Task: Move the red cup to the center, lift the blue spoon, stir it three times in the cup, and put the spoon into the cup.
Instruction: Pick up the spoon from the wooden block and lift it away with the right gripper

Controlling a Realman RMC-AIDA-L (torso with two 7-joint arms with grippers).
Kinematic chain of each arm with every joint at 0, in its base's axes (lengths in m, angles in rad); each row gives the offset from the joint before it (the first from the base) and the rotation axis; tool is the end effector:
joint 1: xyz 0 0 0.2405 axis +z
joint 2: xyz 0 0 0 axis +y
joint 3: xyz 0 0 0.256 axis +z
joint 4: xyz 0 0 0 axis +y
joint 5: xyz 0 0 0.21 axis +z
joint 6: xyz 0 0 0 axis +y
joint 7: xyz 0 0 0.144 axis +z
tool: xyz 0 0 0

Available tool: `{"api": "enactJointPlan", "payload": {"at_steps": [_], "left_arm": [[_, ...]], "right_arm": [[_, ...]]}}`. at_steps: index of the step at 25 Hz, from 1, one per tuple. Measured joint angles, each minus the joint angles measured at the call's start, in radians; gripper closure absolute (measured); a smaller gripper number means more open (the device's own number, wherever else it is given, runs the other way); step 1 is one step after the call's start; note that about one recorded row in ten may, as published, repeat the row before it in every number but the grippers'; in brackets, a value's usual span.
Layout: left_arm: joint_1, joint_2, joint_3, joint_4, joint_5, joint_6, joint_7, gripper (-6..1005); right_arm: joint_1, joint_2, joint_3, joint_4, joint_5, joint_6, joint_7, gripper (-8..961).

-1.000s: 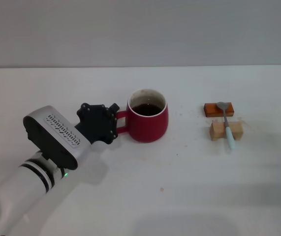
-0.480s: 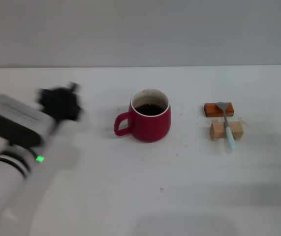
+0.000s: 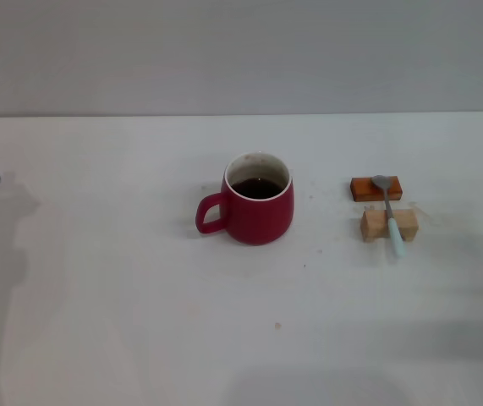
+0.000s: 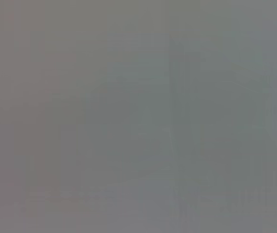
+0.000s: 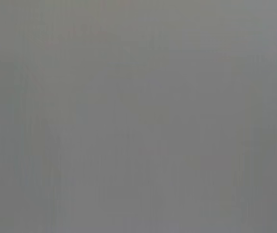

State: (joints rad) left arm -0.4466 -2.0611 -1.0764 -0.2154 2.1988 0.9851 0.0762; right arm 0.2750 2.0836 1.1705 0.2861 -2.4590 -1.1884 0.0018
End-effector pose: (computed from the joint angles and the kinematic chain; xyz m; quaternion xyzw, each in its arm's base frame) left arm -0.3571 0.3497 0.0145 -0.6254 -0.2728 -0.2143 0.6990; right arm 0.3546 0.3006 0.0137 -0.6212 0.2290 0.2756 0.6970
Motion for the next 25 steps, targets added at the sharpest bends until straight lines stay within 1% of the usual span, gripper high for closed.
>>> {"api": "enactJointPlan", "payload": {"at_steps": [4, 7, 10, 14, 15, 17, 19, 21, 25], "left_arm": [[0.011, -0.001, -0.007, 0.000, 0.003, 0.023, -0.075, 942], [0.009, 0.001, -0.001, 0.004, 0.008, 0.030, -0.119, 941], [-0.004, 0.002, -0.002, 0.007, 0.008, 0.018, -0.113, 732], [-0.015, 0.001, 0.000, 0.008, 0.009, 0.010, -0.100, 597], [-0.016, 0.001, 0.000, 0.008, 0.009, 0.010, -0.099, 564], [-0.019, 0.000, 0.000, 0.008, 0.010, 0.010, -0.091, 509], [-0.021, 0.000, 0.000, 0.008, 0.010, 0.010, -0.071, 466], [-0.023, 0.000, 0.000, 0.008, 0.010, 0.011, -0.054, 423], [-0.024, 0.001, -0.001, 0.009, 0.010, 0.013, -0.033, 338]], "right_arm": [[-0.041, 0.003, -0.028, 0.047, -0.003, 0.012, -0.002, 288], [-0.102, 0.002, -0.086, 0.122, -0.001, 0.028, -0.005, 288], [-0.170, 0.003, -0.145, 0.199, -0.001, 0.029, -0.006, 288], [-0.272, 0.005, -0.231, 0.330, 0.010, 0.029, -0.066, 288], [-0.295, 0.006, -0.256, 0.359, 0.023, 0.029, -0.090, 288], [-0.329, 0.005, -0.337, 0.419, 0.089, 0.022, -0.160, 288], [-0.347, 0.004, -0.413, 0.457, 0.167, 0.006, -0.231, 288], [-0.347, 0.004, -0.487, 0.474, 0.248, -0.022, -0.300, 288], [-0.303, 0.006, -0.640, 0.456, 0.428, -0.104, -0.377, 288]]}}
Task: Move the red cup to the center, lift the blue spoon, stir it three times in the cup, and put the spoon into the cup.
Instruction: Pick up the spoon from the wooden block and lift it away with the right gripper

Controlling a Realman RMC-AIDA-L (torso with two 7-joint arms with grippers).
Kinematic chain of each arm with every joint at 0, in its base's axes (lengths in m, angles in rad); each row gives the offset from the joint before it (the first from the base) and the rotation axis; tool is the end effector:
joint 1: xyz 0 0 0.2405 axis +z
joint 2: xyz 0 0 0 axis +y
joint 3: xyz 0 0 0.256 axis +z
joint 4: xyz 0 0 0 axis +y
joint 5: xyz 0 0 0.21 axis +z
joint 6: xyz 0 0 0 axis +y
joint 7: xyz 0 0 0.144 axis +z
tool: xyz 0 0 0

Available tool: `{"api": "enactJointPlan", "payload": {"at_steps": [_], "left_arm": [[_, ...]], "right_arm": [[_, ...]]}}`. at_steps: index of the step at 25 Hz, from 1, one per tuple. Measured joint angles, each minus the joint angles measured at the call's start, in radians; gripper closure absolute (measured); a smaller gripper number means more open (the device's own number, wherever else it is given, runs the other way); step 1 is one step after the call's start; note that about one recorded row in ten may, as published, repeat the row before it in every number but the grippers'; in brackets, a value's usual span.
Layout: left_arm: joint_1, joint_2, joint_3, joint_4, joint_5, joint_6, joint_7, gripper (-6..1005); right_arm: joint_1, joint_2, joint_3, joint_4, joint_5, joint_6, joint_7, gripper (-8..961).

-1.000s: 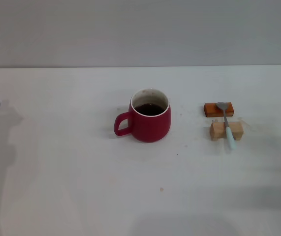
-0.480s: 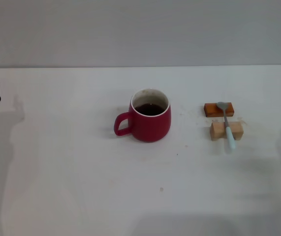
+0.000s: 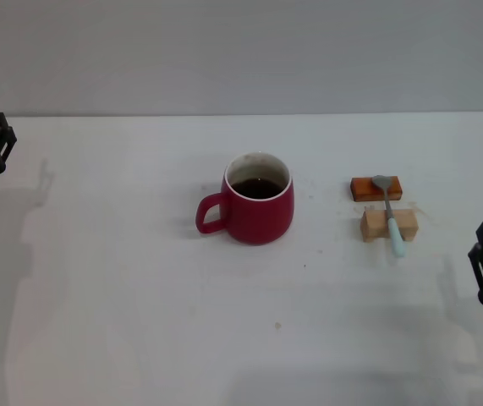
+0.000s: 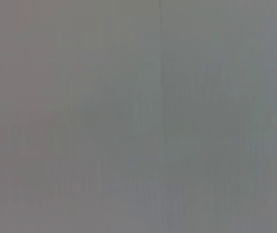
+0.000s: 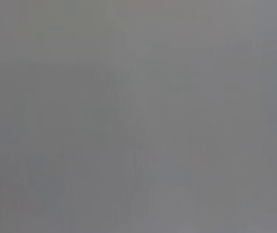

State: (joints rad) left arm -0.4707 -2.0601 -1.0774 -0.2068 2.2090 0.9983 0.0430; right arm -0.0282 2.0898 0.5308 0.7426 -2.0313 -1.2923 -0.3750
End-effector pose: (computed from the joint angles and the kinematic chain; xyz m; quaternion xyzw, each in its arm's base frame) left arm -0.3489 0.3574 0.0160 -0.6258 -0.2685 -0.2333 0.6942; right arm 0.2913 0.2072 -0.0629 -0.6424 0.2532 0.2951 0.6604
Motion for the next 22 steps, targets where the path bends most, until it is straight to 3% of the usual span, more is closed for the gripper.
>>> {"api": "enactJointPlan", "payload": {"at_steps": [6, 12, 22], "left_arm": [[0.000, 0.003, -0.005, 0.019, 0.000, 0.002, 0.002, 148], [-0.003, 0.007, -0.008, 0.026, 0.000, 0.002, 0.005, 150], [-0.013, 0.008, -0.009, 0.026, 0.000, 0.003, 0.011, 152]], "right_arm": [[0.127, 0.001, -0.202, -0.047, 0.257, -0.043, -0.069, 288], [0.210, 0.002, -0.314, -0.061, 0.387, -0.007, -0.069, 288], [0.235, 0.003, -0.330, -0.062, 0.397, 0.072, -0.070, 288]]}}
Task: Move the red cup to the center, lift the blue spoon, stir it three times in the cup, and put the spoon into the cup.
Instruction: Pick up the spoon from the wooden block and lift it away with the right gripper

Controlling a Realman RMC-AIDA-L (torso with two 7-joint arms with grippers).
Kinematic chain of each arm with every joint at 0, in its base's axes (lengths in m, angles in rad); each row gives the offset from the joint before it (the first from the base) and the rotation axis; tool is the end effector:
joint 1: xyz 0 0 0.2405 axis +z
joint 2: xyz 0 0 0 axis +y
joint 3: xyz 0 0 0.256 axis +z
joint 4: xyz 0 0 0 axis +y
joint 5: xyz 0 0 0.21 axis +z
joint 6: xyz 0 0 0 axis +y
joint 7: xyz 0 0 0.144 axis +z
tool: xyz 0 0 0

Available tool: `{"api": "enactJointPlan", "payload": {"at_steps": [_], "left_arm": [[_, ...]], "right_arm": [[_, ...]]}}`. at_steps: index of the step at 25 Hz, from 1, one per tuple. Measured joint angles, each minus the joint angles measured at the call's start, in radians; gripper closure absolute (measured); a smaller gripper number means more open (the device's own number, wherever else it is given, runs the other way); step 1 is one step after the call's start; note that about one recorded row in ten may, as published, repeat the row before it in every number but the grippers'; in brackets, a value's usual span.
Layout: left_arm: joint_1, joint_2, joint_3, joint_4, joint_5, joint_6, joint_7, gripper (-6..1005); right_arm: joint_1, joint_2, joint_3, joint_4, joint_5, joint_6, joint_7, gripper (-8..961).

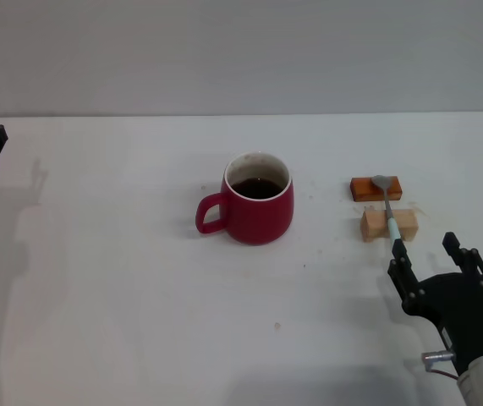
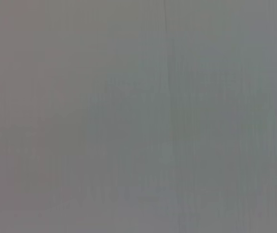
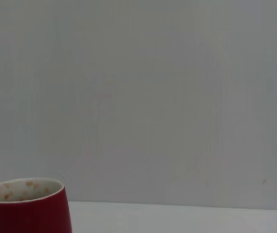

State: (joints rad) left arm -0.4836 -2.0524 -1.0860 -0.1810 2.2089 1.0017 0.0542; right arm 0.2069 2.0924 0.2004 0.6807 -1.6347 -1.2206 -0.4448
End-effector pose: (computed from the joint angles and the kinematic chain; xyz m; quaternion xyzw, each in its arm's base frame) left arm -0.3529 0.3594 0.0226 -0.6252 -0.2600 -0.2214 0.7017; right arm 0.2814 0.2288 -0.1059 -0.7182 0.2681 0.2486 0.5920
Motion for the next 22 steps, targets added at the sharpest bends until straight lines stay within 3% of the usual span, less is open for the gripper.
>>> {"api": "enactJointPlan", "payload": {"at_steps": [22], "left_arm": [[0.003, 0.000, 0.000, 0.001, 0.000, 0.017, 0.001, 152]], "right_arm": [[0.081, -0.006, 0.010, -0.053, 0.018, 0.169, 0.062, 289]]}}
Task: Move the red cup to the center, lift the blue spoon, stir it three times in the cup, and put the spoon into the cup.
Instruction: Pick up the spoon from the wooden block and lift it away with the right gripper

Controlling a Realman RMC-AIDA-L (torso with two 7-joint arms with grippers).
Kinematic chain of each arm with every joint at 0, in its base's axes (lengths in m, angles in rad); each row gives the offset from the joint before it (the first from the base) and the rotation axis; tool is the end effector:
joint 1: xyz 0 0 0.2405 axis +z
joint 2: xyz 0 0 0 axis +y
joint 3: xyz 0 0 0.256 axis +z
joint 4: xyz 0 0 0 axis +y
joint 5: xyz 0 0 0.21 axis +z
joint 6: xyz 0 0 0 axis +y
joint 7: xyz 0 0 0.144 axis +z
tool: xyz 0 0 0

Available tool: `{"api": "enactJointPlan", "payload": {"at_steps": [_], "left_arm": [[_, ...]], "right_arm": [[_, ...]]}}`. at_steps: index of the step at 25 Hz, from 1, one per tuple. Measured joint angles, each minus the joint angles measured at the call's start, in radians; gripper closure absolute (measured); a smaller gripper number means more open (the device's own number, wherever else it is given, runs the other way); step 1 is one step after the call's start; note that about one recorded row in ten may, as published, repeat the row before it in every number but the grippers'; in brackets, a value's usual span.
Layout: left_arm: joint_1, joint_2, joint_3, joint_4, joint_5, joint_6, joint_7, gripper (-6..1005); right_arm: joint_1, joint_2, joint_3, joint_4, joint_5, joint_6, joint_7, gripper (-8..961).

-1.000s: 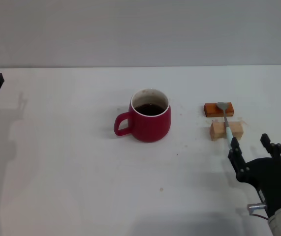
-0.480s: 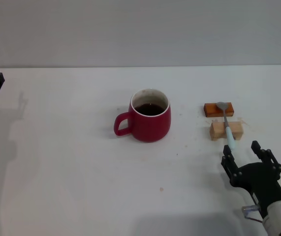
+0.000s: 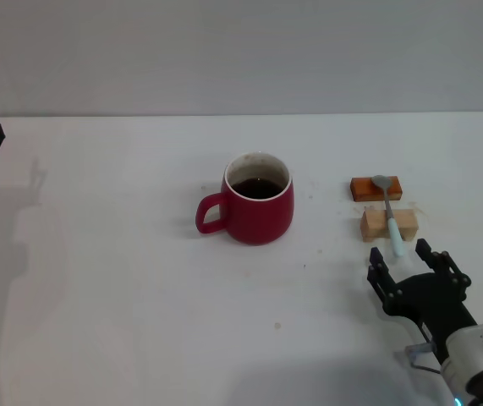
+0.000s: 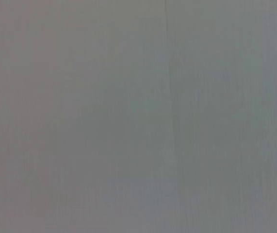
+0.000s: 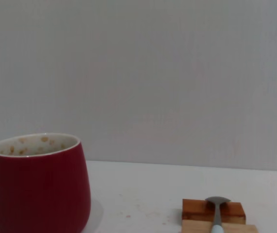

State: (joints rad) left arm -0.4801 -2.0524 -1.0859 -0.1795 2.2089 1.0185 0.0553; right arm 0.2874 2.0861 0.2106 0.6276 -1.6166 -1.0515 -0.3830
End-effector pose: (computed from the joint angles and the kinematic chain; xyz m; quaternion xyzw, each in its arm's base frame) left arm -0.3527 0.3579 0.0243 -0.6228 -0.2550 -0.2242 0.7049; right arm 0.2901 0.2501 -0.1181 -0.7531 0.2912 0.2172 0.5485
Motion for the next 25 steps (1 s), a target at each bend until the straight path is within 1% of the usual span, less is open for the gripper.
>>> {"api": "enactJointPlan", "payload": {"at_steps": [10, 14, 25], "left_arm": [[-0.008, 0.000, -0.002, 0.009, -0.001, 0.006, 0.000, 152], [-0.014, 0.001, -0.004, 0.011, -0.004, 0.006, 0.000, 152], [-0.026, 0.002, -0.003, 0.024, -0.008, 0.006, 0.000, 152]], "right_arm": [[0.027, 0.002, 0.033, -0.018, 0.000, 0.022, 0.001, 289], [0.055, 0.002, 0.039, -0.037, 0.000, 0.046, 0.026, 289], [0.071, 0.004, 0.050, -0.042, 0.010, 0.073, 0.028, 288]]}}
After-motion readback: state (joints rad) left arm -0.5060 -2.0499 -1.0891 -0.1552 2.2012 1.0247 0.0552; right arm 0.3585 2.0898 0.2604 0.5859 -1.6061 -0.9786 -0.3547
